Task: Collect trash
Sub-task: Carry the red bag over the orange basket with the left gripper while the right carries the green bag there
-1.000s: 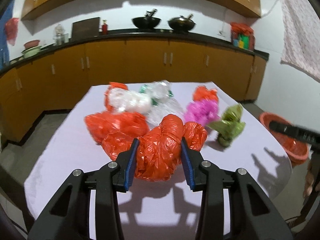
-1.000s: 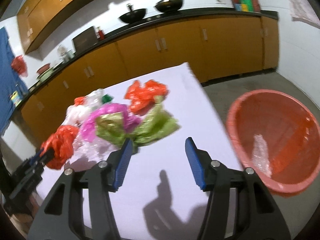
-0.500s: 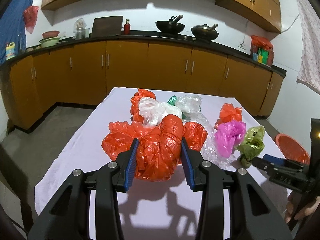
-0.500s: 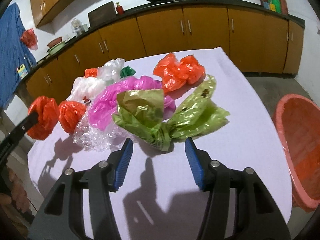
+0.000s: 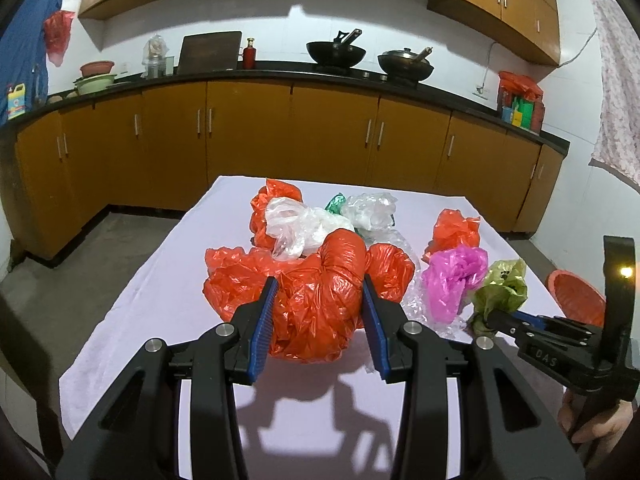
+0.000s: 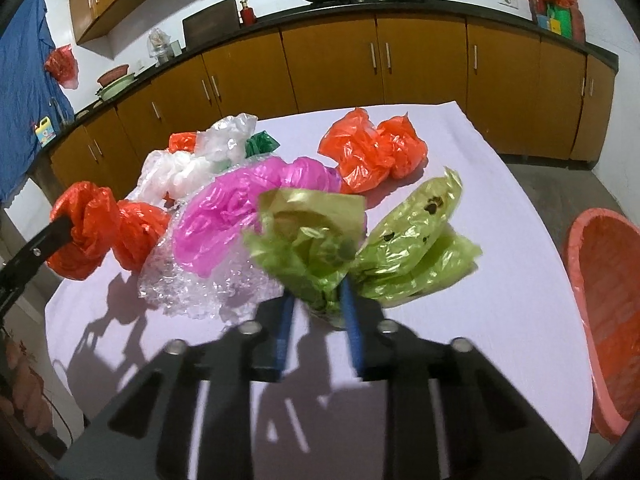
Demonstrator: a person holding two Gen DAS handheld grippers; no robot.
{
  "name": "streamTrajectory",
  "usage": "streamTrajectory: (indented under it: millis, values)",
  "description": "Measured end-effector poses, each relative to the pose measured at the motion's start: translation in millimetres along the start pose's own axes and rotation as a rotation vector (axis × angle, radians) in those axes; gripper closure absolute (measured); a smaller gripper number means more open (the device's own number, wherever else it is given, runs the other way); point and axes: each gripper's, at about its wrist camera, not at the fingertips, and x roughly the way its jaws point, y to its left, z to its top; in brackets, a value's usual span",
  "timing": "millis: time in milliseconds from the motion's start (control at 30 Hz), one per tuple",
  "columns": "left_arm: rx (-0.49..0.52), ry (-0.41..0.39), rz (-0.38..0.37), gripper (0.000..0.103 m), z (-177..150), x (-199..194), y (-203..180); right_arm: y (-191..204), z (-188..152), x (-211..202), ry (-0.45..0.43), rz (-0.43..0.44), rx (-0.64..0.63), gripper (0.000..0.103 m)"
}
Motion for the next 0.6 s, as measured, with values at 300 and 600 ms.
streamTrajectory:
  millis: [300,600]
  values:
    - [0.006,-0.016,-0.022,0.061,5.5,-2.4,-9.1,-17.3,-1.1,-26.8,-0.064,-0.006,0.031,0.094]
    - [0.036,-0.019,-0.090,0.061,6.4,-6.9,-37.7,-43.4,-0.7,-68.4,-0.139,-0.039,0.067,0.094]
